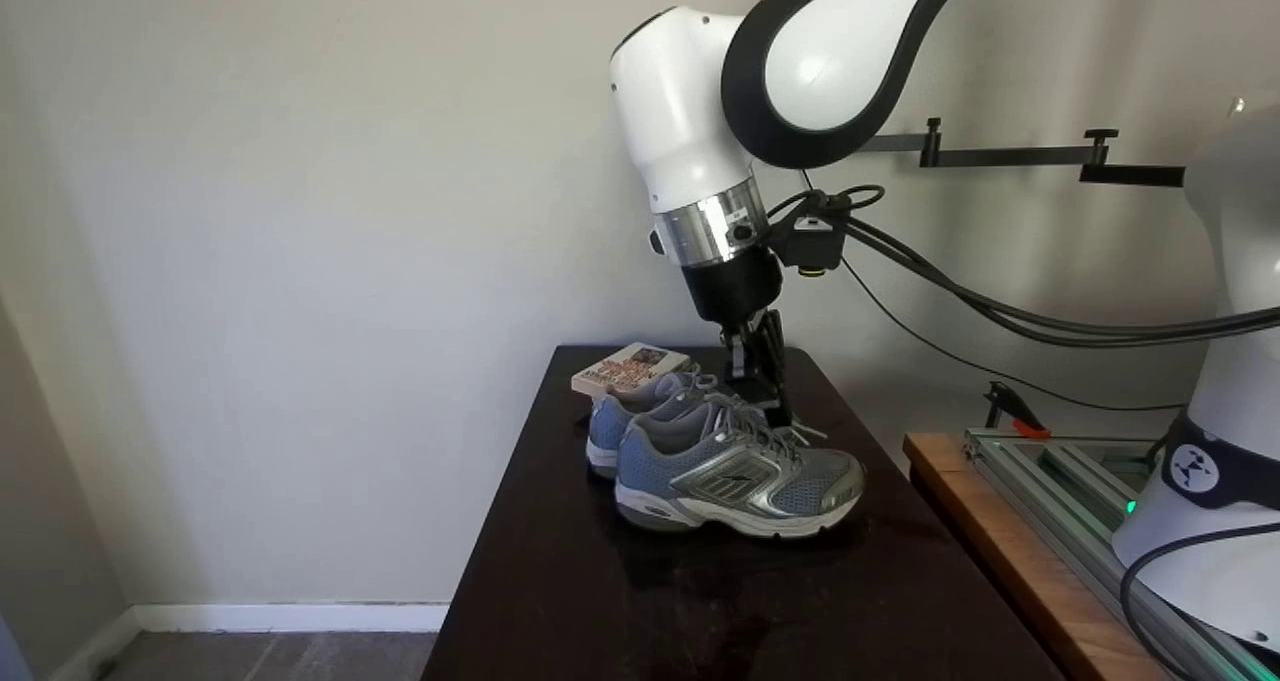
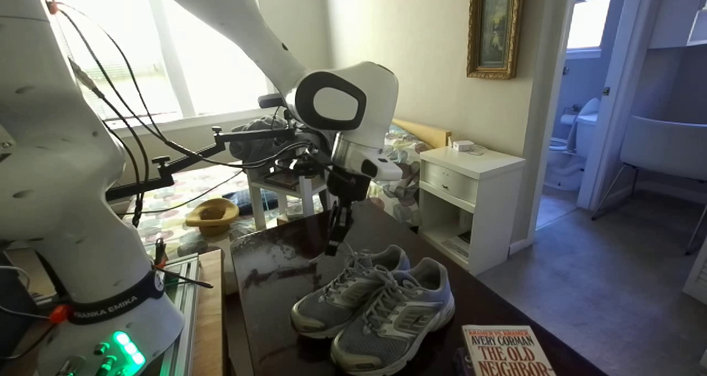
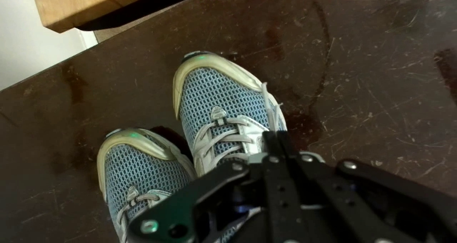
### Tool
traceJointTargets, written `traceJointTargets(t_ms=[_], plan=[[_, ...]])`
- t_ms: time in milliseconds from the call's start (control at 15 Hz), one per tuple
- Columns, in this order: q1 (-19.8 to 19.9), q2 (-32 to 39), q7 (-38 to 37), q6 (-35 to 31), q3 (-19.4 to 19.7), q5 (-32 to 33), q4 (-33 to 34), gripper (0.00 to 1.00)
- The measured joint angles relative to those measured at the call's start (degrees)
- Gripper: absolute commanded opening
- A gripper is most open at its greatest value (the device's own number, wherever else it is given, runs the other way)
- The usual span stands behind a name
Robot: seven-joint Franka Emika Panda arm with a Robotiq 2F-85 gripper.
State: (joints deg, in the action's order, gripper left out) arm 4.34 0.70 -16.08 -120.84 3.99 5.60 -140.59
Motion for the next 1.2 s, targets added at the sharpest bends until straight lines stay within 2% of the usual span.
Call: traceJointTargets(t_ms=[533, 1200], plan=[[0.0, -3.2, 2.2, 4.4, -0.2, -0.4, 1.4, 0.01], [-0.1, -7.1, 4.1, 6.7, -0.9, -0.6, 2.4, 0.01]])
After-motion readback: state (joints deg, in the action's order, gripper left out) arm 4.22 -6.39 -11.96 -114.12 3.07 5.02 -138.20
